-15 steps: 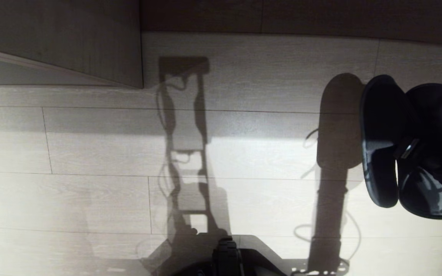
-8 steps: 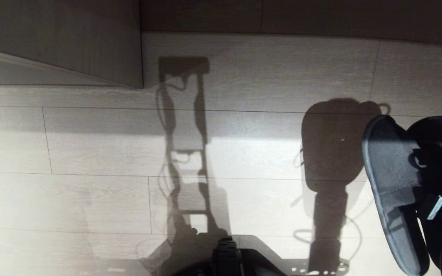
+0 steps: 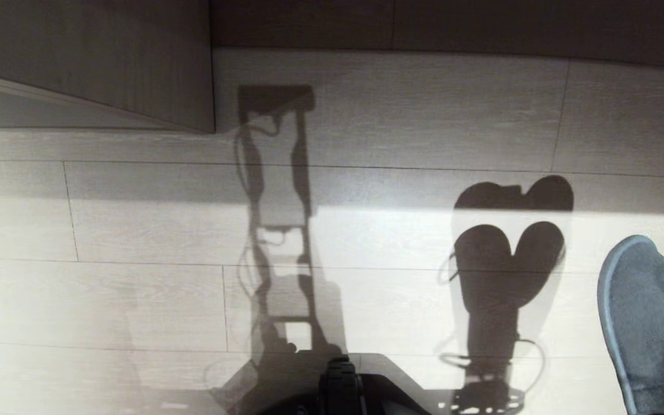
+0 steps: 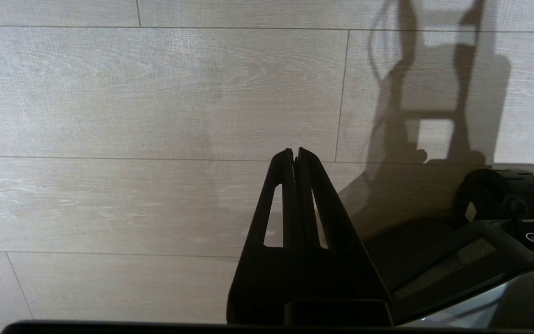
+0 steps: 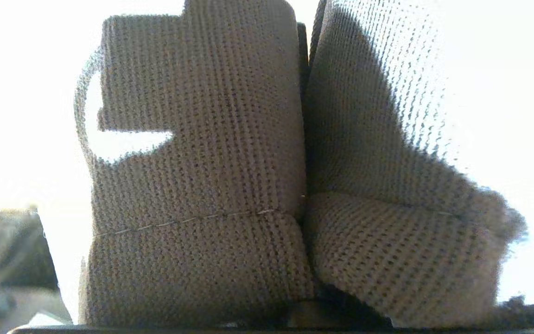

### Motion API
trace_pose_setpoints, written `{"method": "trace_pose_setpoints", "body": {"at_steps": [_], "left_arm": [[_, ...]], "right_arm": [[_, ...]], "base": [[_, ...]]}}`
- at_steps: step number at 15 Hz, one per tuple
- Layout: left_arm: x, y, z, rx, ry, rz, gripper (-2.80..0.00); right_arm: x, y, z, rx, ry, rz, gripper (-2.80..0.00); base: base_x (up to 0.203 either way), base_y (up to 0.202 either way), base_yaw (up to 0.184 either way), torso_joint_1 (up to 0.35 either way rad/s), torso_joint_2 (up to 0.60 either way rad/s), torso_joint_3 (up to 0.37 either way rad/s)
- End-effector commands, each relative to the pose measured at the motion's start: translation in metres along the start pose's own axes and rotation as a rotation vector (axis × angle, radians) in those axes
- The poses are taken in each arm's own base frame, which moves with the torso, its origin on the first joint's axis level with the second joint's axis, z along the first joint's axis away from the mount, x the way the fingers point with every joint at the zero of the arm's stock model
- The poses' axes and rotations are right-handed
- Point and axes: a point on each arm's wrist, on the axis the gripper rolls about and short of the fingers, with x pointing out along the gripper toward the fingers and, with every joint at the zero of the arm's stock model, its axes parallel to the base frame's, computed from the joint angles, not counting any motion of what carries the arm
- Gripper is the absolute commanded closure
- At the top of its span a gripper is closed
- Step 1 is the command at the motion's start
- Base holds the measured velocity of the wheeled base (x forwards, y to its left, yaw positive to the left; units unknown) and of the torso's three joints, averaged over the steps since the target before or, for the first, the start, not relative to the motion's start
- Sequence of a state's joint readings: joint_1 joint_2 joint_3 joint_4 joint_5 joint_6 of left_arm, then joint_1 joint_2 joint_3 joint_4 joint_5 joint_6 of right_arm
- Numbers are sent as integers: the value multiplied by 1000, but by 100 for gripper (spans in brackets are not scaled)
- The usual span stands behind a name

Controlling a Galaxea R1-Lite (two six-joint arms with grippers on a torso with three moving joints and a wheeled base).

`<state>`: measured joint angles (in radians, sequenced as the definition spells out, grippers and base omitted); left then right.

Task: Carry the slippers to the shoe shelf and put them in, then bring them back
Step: Place the slippers into the shoe cabinet

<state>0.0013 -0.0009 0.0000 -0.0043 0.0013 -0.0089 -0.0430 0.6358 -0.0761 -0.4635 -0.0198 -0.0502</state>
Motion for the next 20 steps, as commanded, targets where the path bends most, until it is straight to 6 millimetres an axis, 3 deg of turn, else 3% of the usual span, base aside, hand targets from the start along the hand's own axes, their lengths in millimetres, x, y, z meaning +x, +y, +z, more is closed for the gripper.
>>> {"method": "trace_pose_setpoints", "body": {"at_steps": [1,7,14,20], "left_arm": [[0,0,0,0,0,1,0],[0,0,0,0,0,1,0],[0,0,0,0,0,1,0],[0,0,0,0,0,1,0]], "right_arm": [[-21,0,-10,-11,-83,-10,0],[-43,2,-48,-36,11,8,0],[-59,2,-68,-53,-30,82,0],[-65,2,-71,9,-95,79,0]], "base": [[0,0,0,0,0,0],[0,0,0,0,0,0],[0,0,0,0,0,0],[0,0,0,0,0,0]]}}
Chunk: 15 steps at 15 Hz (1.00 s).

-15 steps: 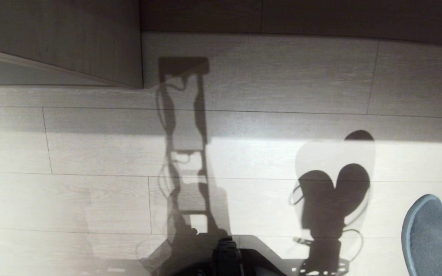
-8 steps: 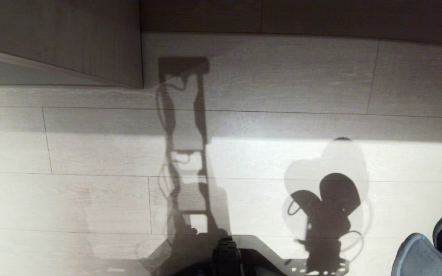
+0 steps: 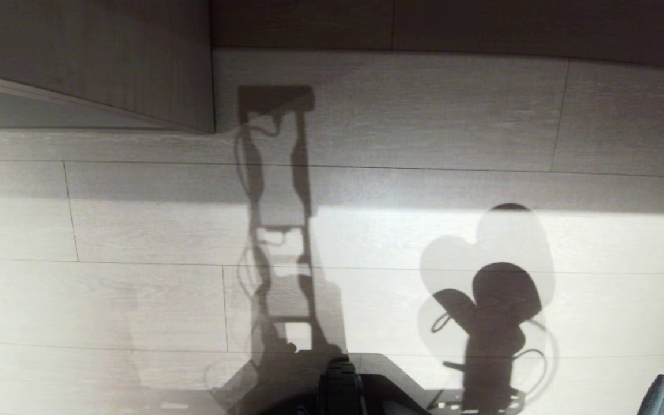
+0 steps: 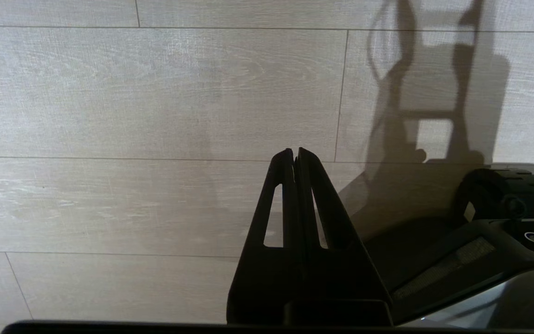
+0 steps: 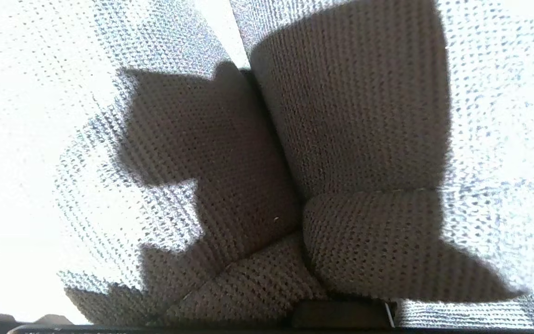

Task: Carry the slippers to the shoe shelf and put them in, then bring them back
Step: Place the slippers into the shoe cabinet

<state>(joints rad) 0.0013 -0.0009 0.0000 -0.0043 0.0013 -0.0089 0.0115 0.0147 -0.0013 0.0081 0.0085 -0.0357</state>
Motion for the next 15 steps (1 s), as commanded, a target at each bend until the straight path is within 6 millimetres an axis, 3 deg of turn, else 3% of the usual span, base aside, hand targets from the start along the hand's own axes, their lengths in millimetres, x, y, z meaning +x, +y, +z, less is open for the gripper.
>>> {"method": "trace_pose_setpoints", "body": {"at_steps": [1,15], "left_arm": [[0,0,0,0,2,1,0],[0,0,0,0,0,1,0]], "right_arm": [[-1,0,0,11,-18,-1,0],[-1,0,0,14,-18,-2,0]], "base": [[0,0,0,0,0,0],[0,0,0,0,0,0]]}}
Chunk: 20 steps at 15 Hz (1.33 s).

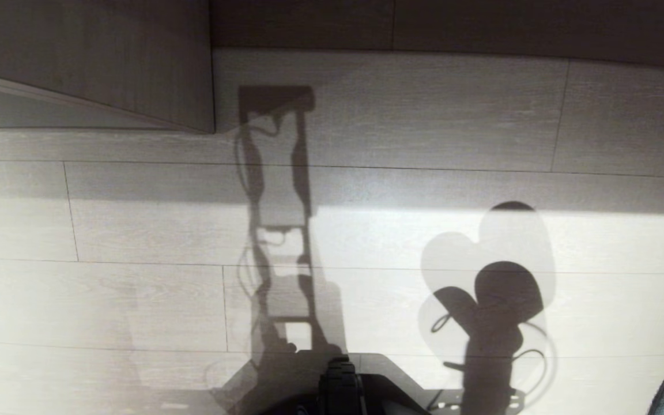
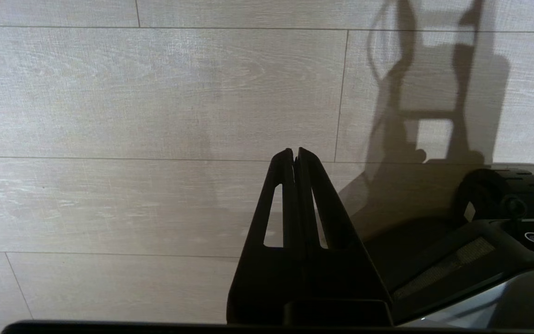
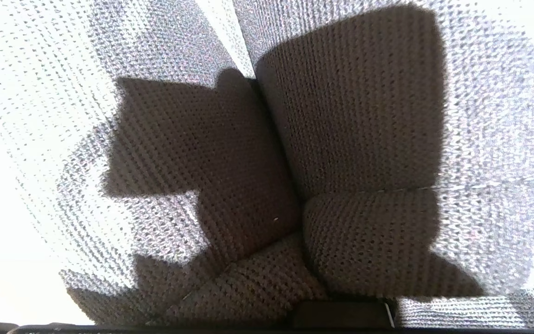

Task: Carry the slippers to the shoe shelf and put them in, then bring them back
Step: Place the slippers into the shoe cabinet

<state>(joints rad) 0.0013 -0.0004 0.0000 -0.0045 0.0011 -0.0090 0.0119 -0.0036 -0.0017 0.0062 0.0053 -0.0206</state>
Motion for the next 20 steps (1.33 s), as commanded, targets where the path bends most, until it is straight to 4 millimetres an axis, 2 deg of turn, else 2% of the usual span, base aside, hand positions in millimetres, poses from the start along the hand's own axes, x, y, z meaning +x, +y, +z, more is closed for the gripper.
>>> {"method": "trace_pose_setpoints", "body": {"at_steps": [1,6,20], "left_arm": [[0,0,0,0,0,1,0],[0,0,0,-2,2,1,0],[0,0,0,-2,2,1,0]], "right_arm": [[0,0,0,-1,2,1,0],[0,0,0,-1,2,1,0],[0,0,0,1,2,1,0]], "base": [[0,0,0,0,0,0],[0,0,0,0,2,44],[0,0,0,1,2,197]]}}
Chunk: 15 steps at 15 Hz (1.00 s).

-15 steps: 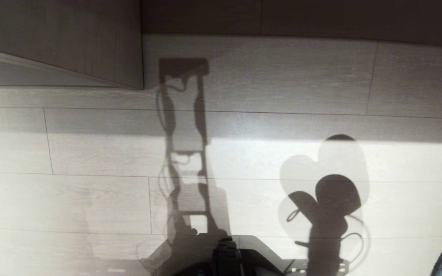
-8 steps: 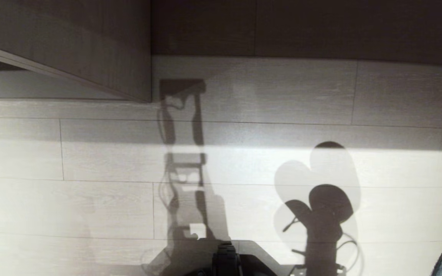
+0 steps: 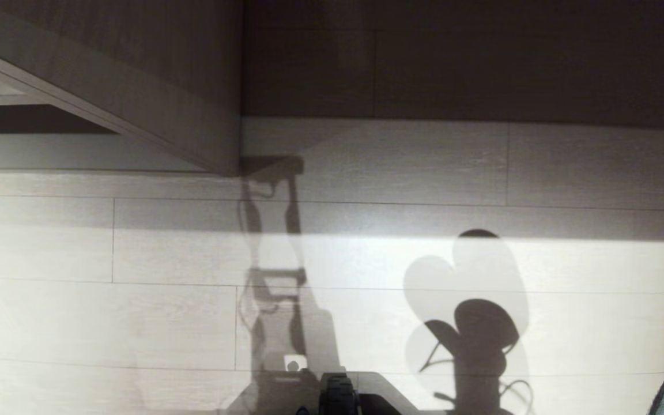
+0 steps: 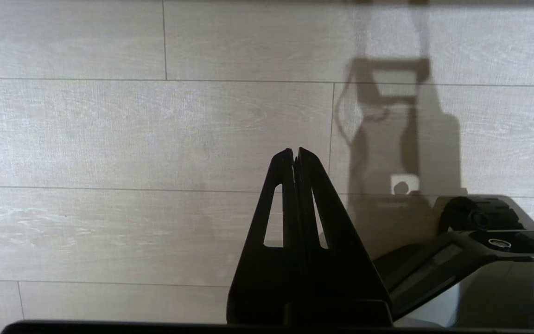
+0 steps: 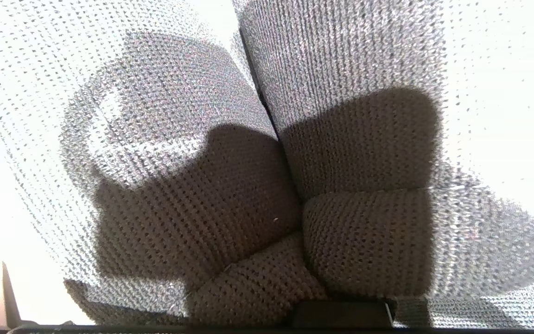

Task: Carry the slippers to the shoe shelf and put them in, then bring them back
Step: Place the slippers into the shoe cabinet

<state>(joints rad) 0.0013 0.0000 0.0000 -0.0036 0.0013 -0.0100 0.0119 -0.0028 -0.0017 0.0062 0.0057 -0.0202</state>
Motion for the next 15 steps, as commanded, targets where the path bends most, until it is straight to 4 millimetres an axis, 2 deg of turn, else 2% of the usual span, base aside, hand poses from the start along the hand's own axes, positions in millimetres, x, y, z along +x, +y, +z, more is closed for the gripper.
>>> {"method": "trace_pose_setpoints", "body": {"at_steps": [1,15], "left_arm": [[0,0,0,-1,1,1,0],[0,0,0,-1,1,1,0]], "right_arm": [[0,0,0,0,1,1,0],[0,0,0,-1,1,1,0]], "base": [[0,0,0,6,2,194],[0,0,0,2,2,204]]}}
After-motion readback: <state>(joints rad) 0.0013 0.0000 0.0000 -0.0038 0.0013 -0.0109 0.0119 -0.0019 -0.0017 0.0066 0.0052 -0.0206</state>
